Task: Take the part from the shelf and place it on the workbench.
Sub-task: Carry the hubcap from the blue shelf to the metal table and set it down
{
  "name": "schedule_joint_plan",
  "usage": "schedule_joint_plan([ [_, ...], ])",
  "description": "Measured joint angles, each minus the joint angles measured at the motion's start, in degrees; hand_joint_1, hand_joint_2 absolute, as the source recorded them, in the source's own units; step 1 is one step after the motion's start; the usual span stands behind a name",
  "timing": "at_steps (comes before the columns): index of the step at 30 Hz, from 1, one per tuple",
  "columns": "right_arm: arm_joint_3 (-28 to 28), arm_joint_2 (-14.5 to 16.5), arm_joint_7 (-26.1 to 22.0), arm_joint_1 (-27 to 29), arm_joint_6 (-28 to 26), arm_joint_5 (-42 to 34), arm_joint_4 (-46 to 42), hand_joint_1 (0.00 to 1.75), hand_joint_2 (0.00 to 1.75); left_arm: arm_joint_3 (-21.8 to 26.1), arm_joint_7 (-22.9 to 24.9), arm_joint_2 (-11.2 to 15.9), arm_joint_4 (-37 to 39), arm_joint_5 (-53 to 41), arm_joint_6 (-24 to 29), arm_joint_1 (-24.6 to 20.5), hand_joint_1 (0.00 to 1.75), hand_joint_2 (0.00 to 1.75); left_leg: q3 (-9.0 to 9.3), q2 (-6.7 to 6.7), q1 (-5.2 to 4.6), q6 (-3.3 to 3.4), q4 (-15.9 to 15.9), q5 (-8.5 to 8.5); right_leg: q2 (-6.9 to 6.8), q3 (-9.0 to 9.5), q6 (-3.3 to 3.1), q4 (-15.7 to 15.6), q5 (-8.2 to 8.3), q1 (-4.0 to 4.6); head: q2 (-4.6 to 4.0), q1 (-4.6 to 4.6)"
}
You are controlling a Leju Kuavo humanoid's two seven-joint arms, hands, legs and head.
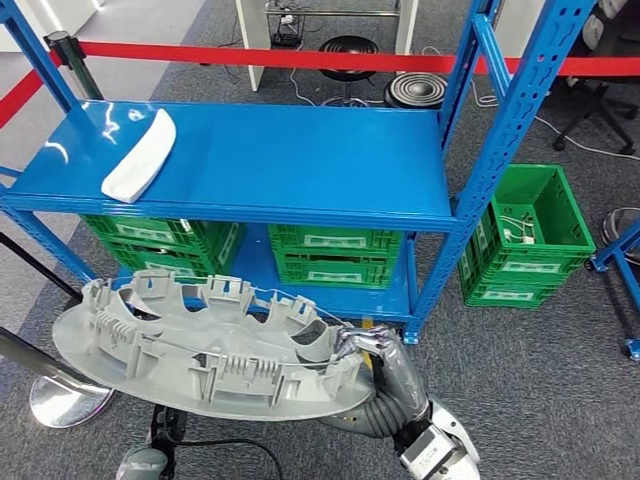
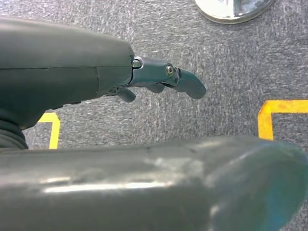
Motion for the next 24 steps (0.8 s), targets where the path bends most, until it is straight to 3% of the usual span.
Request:
schedule_joint_plan([
  [1, -0.01, 0.0, 0.01, 0.1, 0.0, 0.0, 0.0, 1.75, 1.75, -0.14, 0.0, 0.02, 0.0, -0.01, 0.02, 0.05, 0.0, 0.0, -0.69, 0.0, 0.04, -0.13, 2.26, -0.61, -0.02, -0.31, 0.01, 0.02, 0.2, 0.01, 0.0, 0.01],
  [2, -0.02, 0.0, 0.01, 0.19, 0.0, 0.0, 0.0, 1.75, 1.75, -0.29, -0.01, 0.03, 0.0, -0.01, 0.05, 0.08, 0.0, 0.0, -0.48, 0.0, 0.08, -0.19, 2.64, -0.15, -0.02, -0.59, 0.07, 0.05, 0.38, 0.01, 0.0, 0.0],
  [3, -0.03, 0.0, 0.01, 0.26, 0.0, 0.0, 0.0, 1.75, 1.75, -0.44, -0.01, 0.04, 0.0, -0.02, 0.1, 0.09, 0.0, 0.0, 0.76, 0.01, 0.13, -0.22, 0.88, 1.26, 0.0, -0.8, 0.15, 0.11, 0.53, -0.01, 0.0, 0.0],
  [5, -0.03, 0.0, 0.01, 0.31, 0.0, 0.0, 0.0, 1.75, 1.75, -0.64, -0.04, 0.08, 0.0, -0.04, 0.2, 0.01, 0.0, 0.0, 5.21, 0.14, 0.22, -0.21, -6.53, 4.47, 0.03, -1.14, 0.41, 0.35, 0.65, 0.03, 0.0, -0.01],
  [7, -0.04, 0.0, -0.01, 0.29, 0.01, 0.0, -0.01, 1.75, 1.75, -0.74, -0.08, 0.06, 0.0, -0.04, 0.28, -0.07, 0.0, 0.0, 8.15, 0.2, 0.18, 0.21, -11.94, 5.5, 0.09, -1.58, 0.84, 0.68, 0.76, 0.29, 0.0, 0.01],
  [10, -0.05, 0.0, -0.01, 0.34, 0.02, 0.0, -0.02, 1.75, 1.75, -0.75, -0.09, 0.02, 0.0, -0.04, 0.37, 0.03, 0.0, 0.0, 8.08, 0.17, 0.16, 1.39, -13.04, 5.26, 0.17, -2.13, 1.57, 1.02, 1.01, 0.44, 0.0, 0.05],
  [12, -0.06, 0.0, -0.01, 0.39, 0.04, 0.0, -0.02, 1.75, 1.75, -0.74, -0.09, 0.06, 0.0, -0.04, 0.45, 0.04, 0.0, 0.0, 7.84, 0.19, 0.27, 2.24, -13.11, 5.57, 0.14, -3.21, 2.15, 3.03, -0.6, 0.32, 0.0, 0.25],
  [15, -0.07, 0.0, -0.02, 0.43, 0.15, -0.02, -0.02, 1.75, 1.75, -0.78, -0.09, 0.04, 0.0, -0.04, 0.51, 0.09, 0.0, 0.0, 7.33, 0.21, 0.32, 3.02, -13.14, 5.98, 0.12, -7.61, 2.86, 13.36, -6.2, 0.17, 0.0, 0.53],
  [16, -0.07, 0.0, -0.02, 0.49, 0.17, -0.02, -0.01, 1.75, 1.75, -0.78, -0.09, 0.05, 0.0, -0.04, 0.51, 0.12, 0.0, 0.0, 7.14, 0.22, 0.29, 3.1, -13.13, 6.1, 0.12, -8.83, 2.94, 16.35, -7.23, 0.14, 0.0, 0.52],
  [17, -0.07, 0.0, -0.01, 0.54, 0.18, -0.02, -0.01, 1.75, 1.75, -0.77, -0.09, 0.08, 0.0, -0.04, 0.51, 0.14, 0.0, 0.0, 7.01, 0.23, 0.27, 3.12, -13.12, 6.2, 0.12, -9.14, 2.96, 17.45, -7.22, 0.13, 0.0, 0.53],
  [18, -0.07, 0.0, -0.01, 0.57, 0.19, -0.02, 0.0, 1.75, 1.75, -0.77, -0.09, 0.1, 0.0, -0.04, 0.52, 0.14, 0.0, 0.0, 6.94, 0.22, 0.27, 3.08, -13.11, 6.29, 0.12, -8.29, 2.89, 16.22, -6.13, 0.12, 0.0, 0.52],
  [21, -0.07, 0.0, -0.02, 0.43, 0.22, -0.01, -0.02, 1.75, 1.75, -0.78, -0.09, 0.08, 0.0, -0.04, 0.53, 0.11, 0.0, 0.0, 6.84, 0.13, 0.19, 2.74, -13.0, 6.51, 0.16, -2.09, 2.56, 5.0, -1.36, 0.11, 0.0, 0.52],
  [22, -0.07, 0.01, -0.03, 0.38, 0.23, -0.02, -0.02, 1.75, 1.75, -0.78, -0.09, 0.08, 0.0, -0.04, 0.53, 0.08, 0.0, 0.0, 6.6, 0.11, 0.11, 2.45, -12.9, 6.68, 0.23, -0.83, 2.42, 2.46, -0.75, 0.13, 0.0, 0.48],
  [24, -0.09, 0.02, -0.07, 0.36, 0.24, -0.02, -0.02, 1.75, 1.75, -0.79, -0.09, 0.11, 0.0, -0.04, 0.53, 0.07, 0.0, 0.0, 5.96, 0.1, 0.0, 1.74, -12.76, 7.13, 0.41, -0.49, 2.08, 1.21, -0.64, 0.28, 0.0, 0.39],
])
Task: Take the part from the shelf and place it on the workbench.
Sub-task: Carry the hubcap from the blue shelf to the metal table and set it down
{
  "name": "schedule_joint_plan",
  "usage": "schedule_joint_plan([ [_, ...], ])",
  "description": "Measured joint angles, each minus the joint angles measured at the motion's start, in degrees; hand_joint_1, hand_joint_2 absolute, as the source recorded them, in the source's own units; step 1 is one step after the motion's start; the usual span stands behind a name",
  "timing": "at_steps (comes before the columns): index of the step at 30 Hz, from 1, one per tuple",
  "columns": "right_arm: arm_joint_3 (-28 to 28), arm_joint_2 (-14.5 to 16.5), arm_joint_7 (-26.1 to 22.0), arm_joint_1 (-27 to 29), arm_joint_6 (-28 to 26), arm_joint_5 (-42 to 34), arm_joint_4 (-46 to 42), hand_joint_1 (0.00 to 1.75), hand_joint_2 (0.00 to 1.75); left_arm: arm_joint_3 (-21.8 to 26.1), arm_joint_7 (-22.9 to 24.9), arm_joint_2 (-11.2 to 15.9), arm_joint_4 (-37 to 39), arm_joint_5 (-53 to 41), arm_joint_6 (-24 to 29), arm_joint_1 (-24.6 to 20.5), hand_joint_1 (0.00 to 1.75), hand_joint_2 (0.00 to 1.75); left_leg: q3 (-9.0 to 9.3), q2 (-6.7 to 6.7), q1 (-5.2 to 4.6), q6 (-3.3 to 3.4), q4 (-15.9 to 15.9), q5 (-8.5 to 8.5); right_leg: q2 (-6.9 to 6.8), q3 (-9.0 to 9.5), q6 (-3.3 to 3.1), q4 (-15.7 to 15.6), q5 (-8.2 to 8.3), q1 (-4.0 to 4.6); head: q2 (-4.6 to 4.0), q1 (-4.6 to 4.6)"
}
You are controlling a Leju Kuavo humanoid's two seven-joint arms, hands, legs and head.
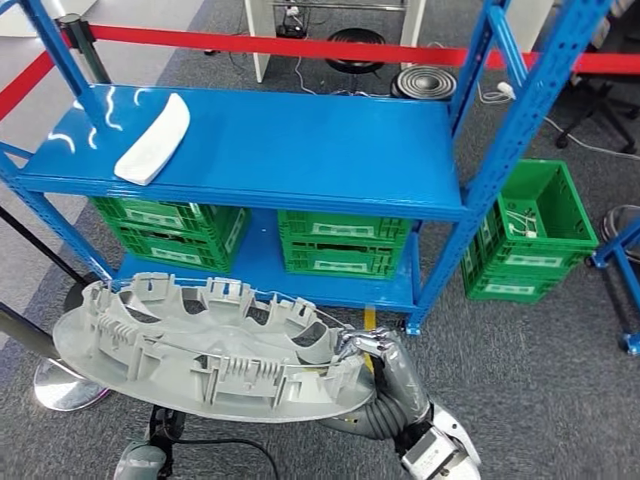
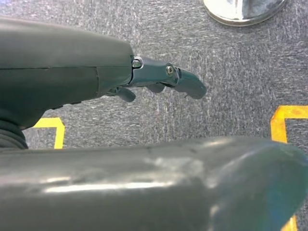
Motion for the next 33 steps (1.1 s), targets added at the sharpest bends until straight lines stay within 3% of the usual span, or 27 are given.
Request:
schedule_joint_plan([
  [2, -0.05, 0.01, -0.02, 0.04, 0.01, 0.0, 0.01, 1.75, 1.75, 0.0, 0.0, 0.03, 0.0, 0.01, 0.0, 0.04, 0.0, 0.0, -0.44, 0.03, 0.09, -0.66, 0.18, -0.04, 0.03, -0.42, -0.71, -0.09, 0.43, -0.11, 0.0, -0.04],
  [4, -0.09, 0.09, -0.05, -0.03, 0.08, -0.06, 0.0, 1.75, 1.75, -0.01, 0.0, 0.06, 0.0, 0.02, 0.0, 0.01, 0.0, 0.0, -1.58, 0.07, 0.11, -1.23, 2.69, -2.18, -0.09, -0.59, -1.45, -0.36, 0.91, -0.35, 0.0, -0.19],
  [6, -0.09, 0.21, -0.09, -0.08, 0.14, -0.14, 0.01, 1.75, 1.75, -0.04, 0.0, 0.08, 0.0, 0.02, 0.0, 0.02, 0.0, 0.0, -4.21, 0.1, 0.16, -1.63, 9.18, -6.02, -0.19, -0.96, -1.87, -0.35, 1.21, -0.32, 0.0, -0.31],
  [8, -0.1, 0.25, -0.1, -0.04, 0.16, -0.15, 0.04, 1.75, 1.75, -0.09, 0.0, 0.08, 0.0, 0.02, 0.0, 0.1, 0.0, 0.0, -6.17, 0.1, 0.2, -1.75, 14.42, -7.87, -0.24, -1.39, -2.03, -0.29, 1.48, -0.23, 0.0, -0.29],
  [9, -0.11, 0.25, -0.1, -0.01, 0.17, -0.15, 0.05, 1.75, 1.75, -0.1, 0.0, 0.1, 0.0, 0.02, 0.0, 0.13, 0.0, 0.0, -5.85, 0.1, 0.19, -1.69, 14.3, -7.21, -0.22, -1.59, -2.01, -0.24, 1.61, -0.19, 0.0, -0.3],
  [10, -0.12, 0.25, -0.1, 0.01, 0.17, -0.15, 0.05, 1.75, 1.75, -0.11, 0.0, 0.13, 0.0, 0.02, 0.0, 0.13, 0.0, 0.0, -4.49, 0.1, 0.18, -1.56, 12.11, -5.67, -0.19, -1.73, -1.93, -0.19, 1.73, -0.17, 0.0, -0.3],
  [11, -0.12, 0.25, -0.1, 0.02, 0.17, -0.15, 0.05, 1.75, 1.75, -0.11, 0.0, 0.17, 0.0, 0.02, 0.0, 0.09, 0.0, 0.0, -2.41, 0.11, 0.18, -1.38, 8.55, -3.83, -0.17, -1.82, -1.81, -0.13, 1.82, -0.17, 0.0, -0.31],
  [13, -0.12, 0.25, -0.12, -0.04, 0.19, -0.16, 0.04, 1.75, 1.75, -0.14, 0.0, 0.22, 0.0, 0.02, 0.02, -0.09, 0.0, 0.0, 1.05, 0.1, 0.09, -0.95, 2.18, -1.86, -0.14, -2.15, -1.43, 0.05, 2.02, 0.01, 0.0, -0.27],
  [14, -0.12, 0.27, -0.13, -0.08, 0.21, -0.16, 0.04, 1.75, 1.75, -0.17, 0.0, 0.22, 0.0, 0.02, 0.03, -0.15, 0.0, 0.0, 1.71, 0.07, 0.03, -0.72, 0.59, -1.68, -0.15, -2.4, -1.18, 0.15, 2.16, 0.1, 0.0, -0.23],
  [17, -0.12, 0.38, -0.17, -0.13, 0.39, -0.19, 0.04, 1.75, 1.75, -0.22, 0.0, 0.26, 0.0, 0.07, 0.06, 0.01, 0.0, 0.0, 1.37, 0.03, -0.05, 0.2, -0.21, -1.37, -0.16, -3.08, -0.26, 0.26, 2.49, 0.11, 0.0, -0.19],
  [19, -0.12, 0.4, -0.22, -0.16, 0.52, -0.22, 0.06, 1.75, 1.75, -0.2, -0.02, 0.37, 0.0, 0.14, 0.11, 0.04, 0.0, 0.0, 1.18, 0.08, 0.17, 0.91, -0.4, -0.92, -0.18, -4.26, 0.42, 2.72, 0.46, -0.01, 0.0, 0.06],
  [22, -0.12, 0.42, -0.3, -0.26, 0.79, -0.26, 0.34, 1.75, 1.75, -0.21, -0.13, 0.44, 0.0, 0.37, 0.19, 0.14, 0.0, 0.0, 0.56, 0.11, 0.23, 1.38, -0.38, -0.42, -0.21, -8.44, 1.14, 13.37, -5.42, -0.24, 0.0, 0.38],
  [23, -0.12, 0.42, -0.31, -0.26, 0.89, -0.26, 0.5, 1.75, 1.75, -0.21, -0.17, 0.47, 0.0, 0.46, 0.21, 0.23, 0.0, 0.0, 0.33, 0.12, 0.23, 1.39, -0.37, -0.27, -0.21, -9.29, 1.22, 15.89, -6.32, -0.29, 0.0, 0.38],
  [24, -0.12, 0.42, -0.32, -0.25, 0.99, -0.27, 0.67, 1.75, 1.75, -0.2, -0.22, 0.5, 0.0, 0.54, 0.24, 0.3, 0.0, 0.0, 0.14, 0.12, 0.22, 1.34, -0.35, -0.12, -0.21, -9.14, 1.23, 16.35, -6.15, -0.32, 0.0, 0.39],
  [25, -0.12, 0.43, -0.32, -0.27, 1.1, -0.31, 0.81, 1.75, 1.75, -0.2, -0.27, 0.53, 0.0, 0.57, 0.27, 0.34, 0.0, 0.0, 0.02, 0.1, 0.23, 1.25, -0.35, 0.01, -0.21, -7.87, 1.16, 14.62, -5.05, -0.35, 0.0, 0.39],
  [27, -0.11, 0.51, -0.32, -0.45, 1.42, -0.64, 0.98, 1.75, 1.75, -0.2, -0.38, 0.56, 0.0, 0.59, 0.35, 0.36, 0.0, 0.0, -0.13, 0.01, 0.21, 0.94, -0.32, 0.25, -0.16, -3.07, 0.93, 6.65, -1.96, -0.35, 0.0, 0.4],
  [29, -0.09, 0.74, -0.34, -0.79, 1.8, -1.11, 1.07, 1.75, 1.75, -0.2, -0.47, 0.62, 0.0, 0.62, 0.45, 0.35, 0.0, 0.0, -0.48, -0.07, 0.05, 0.4, -0.19, 0.59, -0.02, 0.21, 0.52, 0.75, -0.58, -0.28, 0.0, 0.35],
  [33, -0.07, 0.95, -0.31, -0.97, 2.26, -1.26, 1.32, 1.75, 1.75, -0.2, -0.54, 0.77, 0.0, 0.68, 0.5, 0.55, 0.0, 0.0, -1.26, -0.12, 0.16, -0.93, 0.19, 0.71, -0.12, 0.1, -0.78, -0.05, -0.04, -0.18, 0.0, 0.25],
])
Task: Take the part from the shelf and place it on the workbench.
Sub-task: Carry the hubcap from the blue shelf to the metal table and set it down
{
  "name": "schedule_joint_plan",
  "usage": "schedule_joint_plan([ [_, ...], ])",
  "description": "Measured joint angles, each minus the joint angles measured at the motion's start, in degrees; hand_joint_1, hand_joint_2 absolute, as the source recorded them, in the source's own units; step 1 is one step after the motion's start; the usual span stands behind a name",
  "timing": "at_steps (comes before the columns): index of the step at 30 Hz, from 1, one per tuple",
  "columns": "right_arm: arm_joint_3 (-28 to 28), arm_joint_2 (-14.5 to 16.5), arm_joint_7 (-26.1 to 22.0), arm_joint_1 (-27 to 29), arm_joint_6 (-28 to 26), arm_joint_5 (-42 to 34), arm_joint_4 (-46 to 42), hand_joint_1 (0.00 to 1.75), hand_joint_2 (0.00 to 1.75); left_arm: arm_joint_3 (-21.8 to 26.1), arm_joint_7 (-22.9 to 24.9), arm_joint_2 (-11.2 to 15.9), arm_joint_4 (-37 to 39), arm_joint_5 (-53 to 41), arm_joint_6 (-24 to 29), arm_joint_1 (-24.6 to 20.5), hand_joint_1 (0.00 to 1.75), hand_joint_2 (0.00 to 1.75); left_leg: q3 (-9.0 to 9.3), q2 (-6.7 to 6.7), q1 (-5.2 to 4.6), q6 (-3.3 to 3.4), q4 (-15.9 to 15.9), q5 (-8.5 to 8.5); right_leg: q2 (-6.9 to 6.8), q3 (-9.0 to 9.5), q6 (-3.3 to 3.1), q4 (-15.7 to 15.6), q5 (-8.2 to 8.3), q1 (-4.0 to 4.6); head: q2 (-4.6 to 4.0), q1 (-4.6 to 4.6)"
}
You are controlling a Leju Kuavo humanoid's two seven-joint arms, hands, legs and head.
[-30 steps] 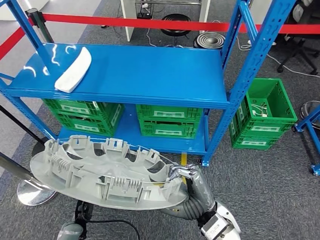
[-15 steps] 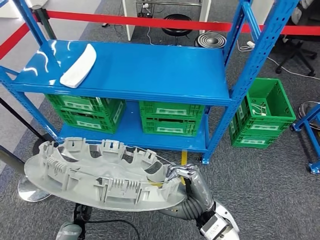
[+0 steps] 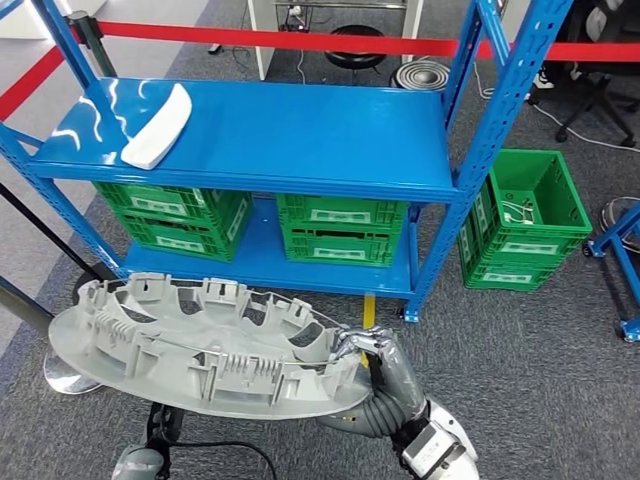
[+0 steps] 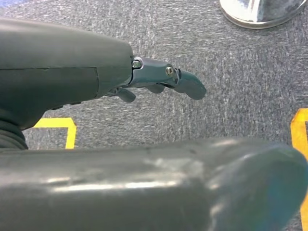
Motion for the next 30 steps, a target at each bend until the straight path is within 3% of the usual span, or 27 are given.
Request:
schedule_joint_plan([
  [2, 0.0, 0.11, 0.03, -0.05, 0.2, -0.02, 0.08, 1.75, 1.75, -0.02, -0.05, 0.08, 0.0, 0.01, -0.01, 0.05, 0.0, 0.0, -1.63, 0.0, 0.07, -0.53, 3.72, -2.76, -0.44, -0.25, -0.79, -0.18, 0.41, -0.18, 0.0, -0.21],
  [4, 0.01, 0.23, 0.03, -0.06, 0.41, -0.04, 0.13, 1.75, 1.75, -0.05, -0.09, 0.05, 0.0, 0.01, -0.03, 0.08, 0.0, 0.0, -4.65, 0.02, 0.07, -0.9, 11.08, -6.74, -0.97, -0.66, -1.23, -0.17, 0.61, -0.09, 0.0, -0.38],
  [5, 0.02, 0.26, 0.05, -0.04, 0.51, -0.04, 0.19, 1.75, 1.75, -0.06, -0.09, 0.04, 0.0, 0.01, -0.04, 0.13, 0.0, 0.0, -5.81, 0.02, 0.07, -0.98, 14.12, -7.91, -1.27, -0.83, -1.33, -0.16, 0.7, -0.03, 0.0, -0.37],
  [6, 0.02, 0.26, 0.07, -0.02, 0.6, -0.05, 0.26, 1.75, 1.75, -0.06, -0.09, 0.04, 0.0, 0.01, -0.04, 0.19, 0.0, 0.0, -6.1, 0.03, 0.06, -0.97, 15.37, -8.02, -1.59, -0.95, -1.39, -0.15, 0.76, 0.03, 0.0, -0.38],
  [7, 0.02, 0.27, 0.09, -0.01, 0.65, -0.05, 0.33, 1.75, 1.75, -0.05, -0.09, 0.06, 0.0, 0.01, -0.04, 0.22, 0.0, 0.0, -5.29, 0.11, 0.05, -0.89, 14.37, -7.03, -1.93, -0.99, -1.41, -0.15, 0.8, 0.08, 0.0, -0.38],
  [8, 0.02, 0.3, 0.11, -0.01, 0.68, -0.05, 0.39, 1.75, 1.75, -0.05, -0.09, 0.09, 0.0, 0.01, -0.04, 0.22, 0.0, 0.0, -3.48, 0.44, 0.01, -0.73, 11.35, -5.27, -2.3, -0.95, -1.38, -0.14, 0.81, 0.1, 0.0, -0.37],
  [10, 0.02, 0.37, 0.11, -0.04, 0.69, -0.06, 0.42, 1.75, 1.75, -0.05, -0.1, 0.09, 0.0, 0.01, -0.04, 0.06, 0.0, 0.0, 0.62, 2.72, -0.34, -0.3, 3.58, -2.4, -3.01, -0.93, -1.13, -0.01, 0.78, 0.38, 0.0, -0.43],
  [12, 0.02, 0.42, 0.11, -0.05, 0.69, -0.14, 0.43, 1.75, 1.75, -0.09, -0.11, 0.03, 0.0, 0.01, -0.08, -0.16, 0.0, 0.0, 2.17, 4.36, -0.73, 0.24, -0.18, -1.74, -3.81, -1.12, -0.73, 0.14, 0.78, 0.82, 0.0, -0.39],
  [14, 0.02, 0.42, 0.13, -0.05, 0.69, -0.31, 0.44, 1.75, 1.75, -0.11, -0.13, -0.01, 0.0, 0.01, -0.1, -0.1, 0.0, 0.0, 1.87, 3.53, -0.75, 0.83, -0.4, -1.6, -4.75, -1.19, -0.36, 0.13, 0.73, 0.98, 0.0, -0.31],
  [16, 0.03, 0.42, 0.14, -0.05, 0.7, -0.63, 0.44, 1.75, 1.75, -0.08, -0.13, 0.04, 0.0, 0.03, -0.07, 0.07, 0.0, 0.0, 1.71, 2.41, -0.49, 1.45, -0.55, -1.28, -3.83, -1.84, 0.28, 1.57, -0.57, 0.77, 0.0, -0.22],
  [19, 0.04, 0.42, 0.14, 0.04, 0.73, -0.97, 0.51, 1.75, 1.75, -0.05, -0.14, 0.16, 0.0, 0.08, -0.02, 0.08, 0.0, 0.0, 1.39, 0.68, -0.25, 2.18, -0.59, -0.93, -0.97, -6.18, 1.09, 11.56, -5.85, 0.29, 0.0, 0.01],
  [20, 0.04, 0.42, 0.14, 0.11, 0.74, -0.97, 0.55, 1.75, 1.75, -0.06, -0.14, 0.16, 0.0, 0.07, -0.02, 0.16, 0.0, 0.0, 1.3, 0.08, -0.24, 2.25, -0.57, -0.87, -0.72, -7.72, 1.18, 14.93, -7.04, 0.24, 0.0, 0.02],
  [21, 0.04, 0.42, 0.14, 0.19, 0.75, -0.97, 0.58, 1.75, 1.75, -0.07, -0.14, 0.17, 0.0, 0.07, -0.02, 0.27, 0.0, 0.0, 1.25, -0.51, -0.23, 2.26, -0.56, -0.81, -0.63, -8.51, 1.22, 16.58, -7.22, 0.22, 0.0, 0.02],
  [22, 0.04, 0.42, 0.14, 0.26, 0.77, -0.97, 0.6, 1.75, 1.75, -0.07, -0.14, 0.18, 0.0, 0.06, -0.02, 0.37, 0.0, 0.0, 1.25, -1.14, -0.2, 2.23, -0.55, -0.76, -0.57, -8.19, 1.2, 15.88, -6.22, 0.18, 0.0, 0.01],
  [23, 0.04, 0.42, 0.14, 0.3, 0.78, -0.97, 0.6, 1.75, 1.75, -0.07, -0.14, 0.19, 0.0, 0.05, -0.02, 0.42, 0.0, 0.0, 1.29, -1.8, -0.14, 2.15, -0.52, -0.7, -0.31, -6.76, 1.15, 12.93, -4.29, 0.1, 0.0, 0.01],
  [25, 0.04, 0.42, 0.14, 0.3, 0.78, -0.97, 0.6, 1.75, 1.75, -0.07, -0.14, 0.19, 0.0, 0.03, -0.02, 0.41, 0.0, 0.0, 1.2, -3.02, -0.07, 1.8, -0.41, -0.57, 1.59, -2.79, 1.15, 4.87, -0.82, -0.25, 0.0, 0.01],
  [27, 0.04, 0.42, 0.14, 0.33, 0.78, -0.98, 0.6, 1.75, 1.75, -0.07, -0.14, 0.21, 0.0, 0.0, -0.02, 0.41, 0.0, 0.0, 0.66, -3.93, 0.0, 1.16, -0.27, -0.22, 3.3, -0.8, 1.1, 0.83, 0.04, -0.43, 0.0, -0.03],
  [29, 0.04, 0.45, 0.16, 0.39, 0.79, -0.97, 0.6, 1.75, 1.75, -0.07, -0.14, 0.28, 0.0, -0.01, -0.02, 0.59, 0.0, 0.0, 0.1, -4.68, 0.2, 0.39, -0.38, 0.27, 3.03, -0.79, 0.64, 0.55, 0.12, -0.33, 0.0, -0.07],
  [30, 0.04, 0.49, 0.17, 0.39, 0.79, -0.96, 0.6, 1.75, 1.75, -0.07, -0.14, 0.33, 0.0, -0.01, -0.02, 0.69, 0.0, 0.0, -0.09, -4.38, 0.23, 0.04, -0.33, 0.22, 2.6, -0.85, 0.29, 0.46, 0.32, -0.34, 0.0, -0.08],
])
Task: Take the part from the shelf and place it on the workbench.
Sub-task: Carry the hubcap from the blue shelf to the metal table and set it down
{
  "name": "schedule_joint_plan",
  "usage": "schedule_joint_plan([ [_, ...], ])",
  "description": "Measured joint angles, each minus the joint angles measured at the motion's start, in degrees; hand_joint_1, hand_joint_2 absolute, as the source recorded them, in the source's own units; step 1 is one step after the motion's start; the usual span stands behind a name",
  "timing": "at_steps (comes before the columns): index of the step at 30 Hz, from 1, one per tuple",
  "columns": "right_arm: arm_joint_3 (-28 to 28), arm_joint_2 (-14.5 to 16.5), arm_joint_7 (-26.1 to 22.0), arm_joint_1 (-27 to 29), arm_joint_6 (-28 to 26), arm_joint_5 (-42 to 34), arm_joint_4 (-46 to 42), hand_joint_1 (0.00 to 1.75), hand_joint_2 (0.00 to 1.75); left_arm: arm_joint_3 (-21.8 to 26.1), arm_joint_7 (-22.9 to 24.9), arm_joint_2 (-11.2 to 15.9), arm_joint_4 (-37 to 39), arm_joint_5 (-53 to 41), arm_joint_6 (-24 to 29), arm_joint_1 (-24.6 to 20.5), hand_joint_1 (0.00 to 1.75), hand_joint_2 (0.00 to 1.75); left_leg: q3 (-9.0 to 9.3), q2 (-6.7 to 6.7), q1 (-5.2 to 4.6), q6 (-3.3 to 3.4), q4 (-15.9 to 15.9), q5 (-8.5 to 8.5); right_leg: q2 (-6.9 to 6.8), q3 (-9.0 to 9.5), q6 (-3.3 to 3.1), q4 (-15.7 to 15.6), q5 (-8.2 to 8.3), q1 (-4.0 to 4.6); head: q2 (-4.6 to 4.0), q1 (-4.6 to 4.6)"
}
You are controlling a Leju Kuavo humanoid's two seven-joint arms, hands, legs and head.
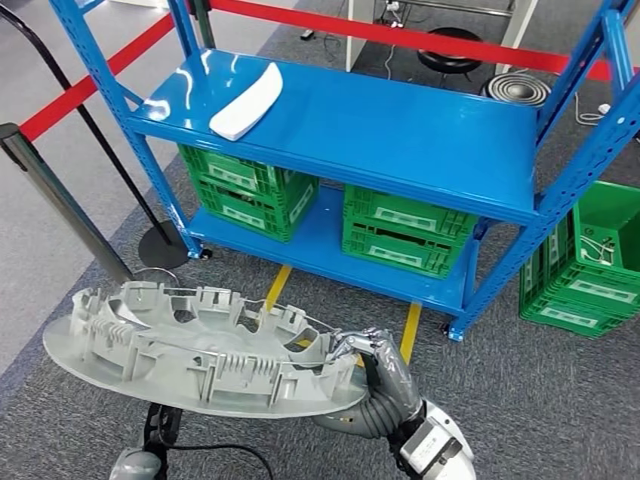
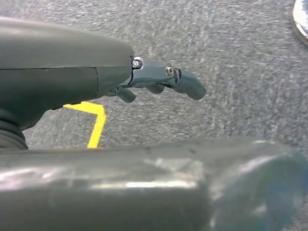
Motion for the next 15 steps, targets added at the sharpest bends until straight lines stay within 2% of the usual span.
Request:
schedule_joint_plan([
  [2, 0.0, 0.2, 0.0, -0.02, 0.02, -0.01, 0.0, 1.75, 1.75, -0.03, 0.0, 0.05, 0.0, 0.0, 0.0, -0.04, 0.0, 0.0, -1.21, 1.9, -0.14, -0.56, 2.5, -1.86, -1.13, 0.02, -0.81, -0.31, 0.32, -0.15, 0.0, -0.34],
  [3, 0.0, 0.29, -0.01, -0.02, 0.03, -0.02, 0.0, 1.75, 1.75, -0.05, 0.0, 0.02, 0.0, 0.01, 0.0, -0.13, 0.0, 0.0, -2.48, 3.14, -0.19, -0.79, 5.39, -3.6, -1.75, 0.0, -1.07, -0.34, 0.37, -0.14, 0.0, -0.51],
  [5, -0.01, 0.38, -0.03, 0.06, 0.03, -0.04, 0.0, 1.75, 1.75, -0.09, 0.0, -0.05, 0.0, 0.01, 0.0, -0.23, 0.0, 0.0, -5.65, 4.13, -0.16, -1.09, 12.8, -7.07, -3.06, -0.12, -1.33, -0.34, 0.37, -0.05, 0.0, -0.65],
  [6, -0.01, 0.38, -0.02, 0.12, 0.04, -0.03, 0.0, 1.75, 1.75, -0.08, 0.0, -0.06, 0.0, 0.03, 0.0, -0.17, 0.0, 0.0, -6.53, 4.22, -0.15, -1.14, 15.15, -7.73, -3.69, -0.17, -1.36, -0.34, 0.37, -0.01, 0.0, -0.66],
  [7, -0.01, 0.39, -0.02, 0.17, 0.06, -0.03, 0.0, 1.75, 1.75, -0.07, 0.0, -0.05, 0.0, 0.05, 0.0, -0.11, 0.0, 0.0, -6.47, 4.27, -0.16, -1.12, 15.55, -7.36, -4.3, -0.19, -1.38, -0.33, 0.38, 0.01, 0.0, -0.67],
  [8, -0.01, 0.39, -0.01, 0.21, 0.08, -0.03, 0.0, 1.75, 1.75, -0.06, 0.0, -0.01, 0.0, 0.07, 0.0, -0.07, 0.0, 0.0, -5.31, 4.43, -0.18, -1.03, 13.69, -6.03, -4.86, -0.17, -1.37, -0.33, 0.37, 0.02, 0.0, -0.67],
  [9, 0.0, 0.4, -0.01, 0.22, 0.09, -0.03, 0.0, 1.75, 1.75, -0.05, 0.0, 0.04, 0.0, 0.08, 0.0, -0.07, 0.0, 0.0, -3.34, 4.94, -0.22, -0.89, 10.29, -4.25, -5.4, -0.12, -1.34, -0.32, 0.36, 0.03, 0.0, -0.67],
  [11, -0.02, 0.43, -0.03, 0.21, 0.09, -0.04, 0.0, 1.75, 1.75, -0.07, -0.02, 0.09, 0.0, 0.07, -0.01, -0.29, 0.0, 0.0, 0.53, 7.01, -0.53, -0.5, 3.07, -1.77, -6.35, -0.18, -1.0, -0.16, 0.24, 0.39, 0.0, -0.67],
  [13, -0.03, 0.45, -0.05, 0.21, 0.08, -0.04, 0.0, 1.75, 1.75, -0.1, -0.05, 0.06, 0.0, 0.01, -0.04, -0.41, 0.0, 0.0, 1.73, 7.99, -0.82, 0.04, 0.09, -1.36, -7.21, -0.33, -0.5, -0.06, 0.22, 0.81, 0.0, -0.59],
  [15, -0.04, 0.45, -0.07, 0.21, 0.08, -0.05, -0.01, 1.75, 1.75, -0.11, -0.08, 0.02, 0.0, -0.04, -0.07, -0.22, 0.0, 0.0, 1.44, 7.08, -0.75, 0.74, -0.15, -1.16, -7.7, -0.47, 0.01, -0.06, 0.12, 0.78, 0.0, -0.52],
])
